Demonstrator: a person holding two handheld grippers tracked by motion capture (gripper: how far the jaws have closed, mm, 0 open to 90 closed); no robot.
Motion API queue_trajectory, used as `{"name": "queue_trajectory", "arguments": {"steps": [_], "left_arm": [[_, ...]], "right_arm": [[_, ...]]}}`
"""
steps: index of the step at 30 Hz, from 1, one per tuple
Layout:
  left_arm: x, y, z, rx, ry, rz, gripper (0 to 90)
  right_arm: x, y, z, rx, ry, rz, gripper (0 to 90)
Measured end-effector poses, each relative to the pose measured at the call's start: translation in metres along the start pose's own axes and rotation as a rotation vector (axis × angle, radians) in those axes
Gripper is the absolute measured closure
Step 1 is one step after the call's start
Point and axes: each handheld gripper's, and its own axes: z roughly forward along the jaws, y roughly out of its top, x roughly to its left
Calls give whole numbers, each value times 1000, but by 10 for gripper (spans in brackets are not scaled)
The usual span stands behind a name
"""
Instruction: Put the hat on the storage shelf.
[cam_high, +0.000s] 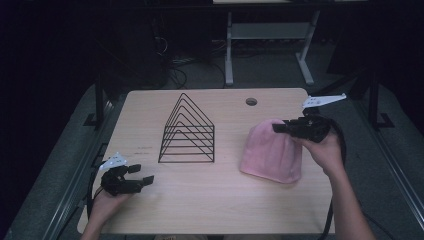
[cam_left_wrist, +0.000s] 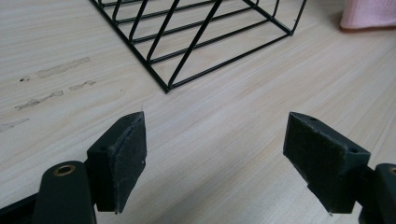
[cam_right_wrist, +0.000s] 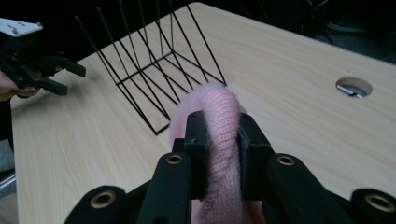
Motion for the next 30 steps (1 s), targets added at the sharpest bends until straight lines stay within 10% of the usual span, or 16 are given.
{"name": "queue_trajectory", "arguments": {"steps": [30], "left_arm": [[-11,20,-8,-17,-64,49,235]], "right_arm": [[36,45,-22,-88,41,-125,768]]}}
